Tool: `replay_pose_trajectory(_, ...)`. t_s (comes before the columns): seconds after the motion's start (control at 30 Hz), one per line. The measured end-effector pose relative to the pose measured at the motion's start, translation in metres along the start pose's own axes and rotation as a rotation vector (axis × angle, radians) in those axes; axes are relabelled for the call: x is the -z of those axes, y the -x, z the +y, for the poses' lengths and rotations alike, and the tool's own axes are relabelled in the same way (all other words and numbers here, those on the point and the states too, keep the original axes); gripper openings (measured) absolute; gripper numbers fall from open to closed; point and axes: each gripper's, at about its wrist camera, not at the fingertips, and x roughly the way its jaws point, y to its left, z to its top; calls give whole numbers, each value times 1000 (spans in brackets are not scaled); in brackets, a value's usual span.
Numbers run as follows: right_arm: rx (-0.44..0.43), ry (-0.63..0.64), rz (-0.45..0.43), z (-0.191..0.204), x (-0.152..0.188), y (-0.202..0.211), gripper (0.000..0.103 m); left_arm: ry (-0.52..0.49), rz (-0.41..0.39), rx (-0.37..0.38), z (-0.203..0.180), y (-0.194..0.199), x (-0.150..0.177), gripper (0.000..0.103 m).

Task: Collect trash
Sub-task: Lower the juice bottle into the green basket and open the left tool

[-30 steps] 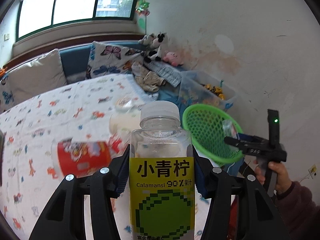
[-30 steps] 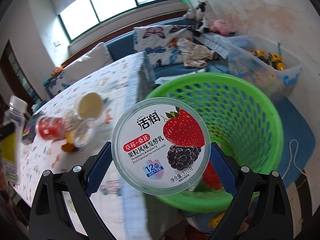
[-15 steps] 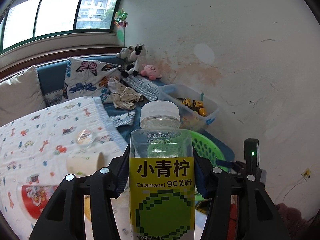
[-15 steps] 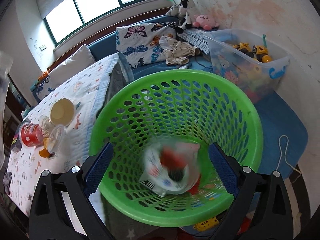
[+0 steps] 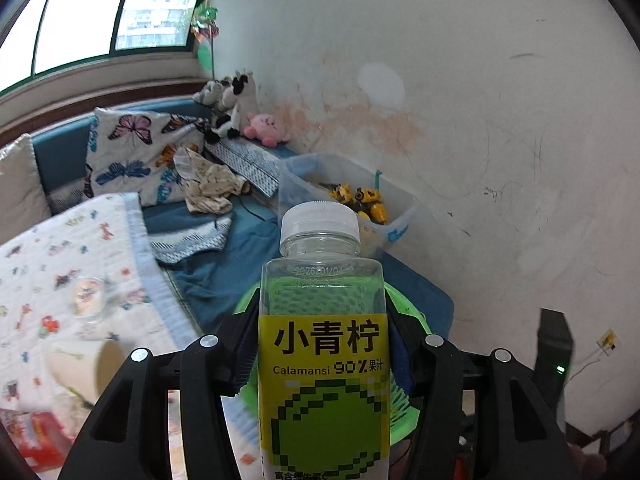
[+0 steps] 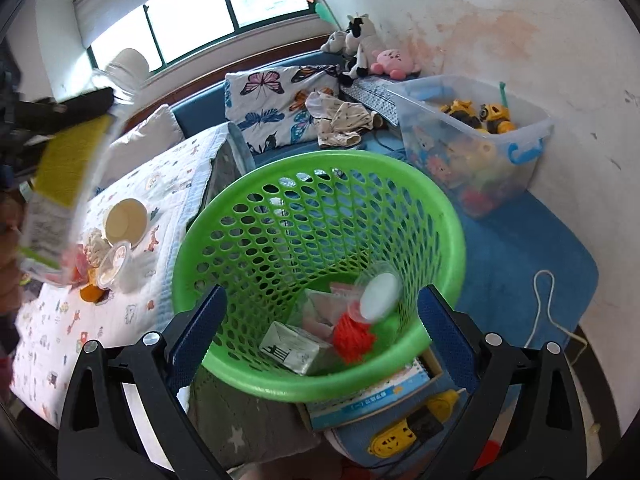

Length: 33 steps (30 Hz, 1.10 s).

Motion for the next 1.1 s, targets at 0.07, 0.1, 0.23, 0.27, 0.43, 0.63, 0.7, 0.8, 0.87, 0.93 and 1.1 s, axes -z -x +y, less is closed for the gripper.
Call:
replay_pose_trajectory(0.07, 2, -4, -6, -3, 1, 5, 95, -1, 4, 13, -3, -12, 1, 53)
replay_pose_trajectory(0.1, 3, -10, -12, -5, 1, 8, 95, -4, 2, 13, -6, -16, 0, 53)
replay_pose_trajectory(0.23, 3, -24, -26, -12, 2, 15, 95, 2, 15, 21, -9, -39, 0, 53)
replay_pose_trajectory(0.27, 7, -26, -27, -13, 2, 16, 95, 4, 21, 18, -10, -44, 0, 53)
replay_pose_trajectory(0.43, 2, -30, -37, -15, 4, 22, 95, 4, 62, 2, -13, -67, 6, 53)
replay_pose_trajectory(0.63, -5, -35, -41, -15, 6, 25, 95, 13, 86, -10, -13, -78, 14, 58)
replay_pose_trajectory(0.7, -8, -35, -41, -14, 6, 25, 95, 13, 84, -5, -13, -74, 15, 59)
replay_pose_trajectory(0.8, -17, -30, -45, -10, 7, 27, 95, 4, 72, -7, -12, -63, 17, 62)
replay_pose_trajectory(0.87, -25, -24, -45, -6, 8, 28, 95, -2, 64, -12, -10, -52, 19, 62)
replay_pose_trajectory(0.93, -32, -10, -43, 0, 8, 29, 95, -11, 55, -32, -8, -39, 22, 62)
replay_pose_trajectory(1.1, -59, 22, -33, 20, 8, 28, 95, -5, 34, -74, 4, -4, 33, 62)
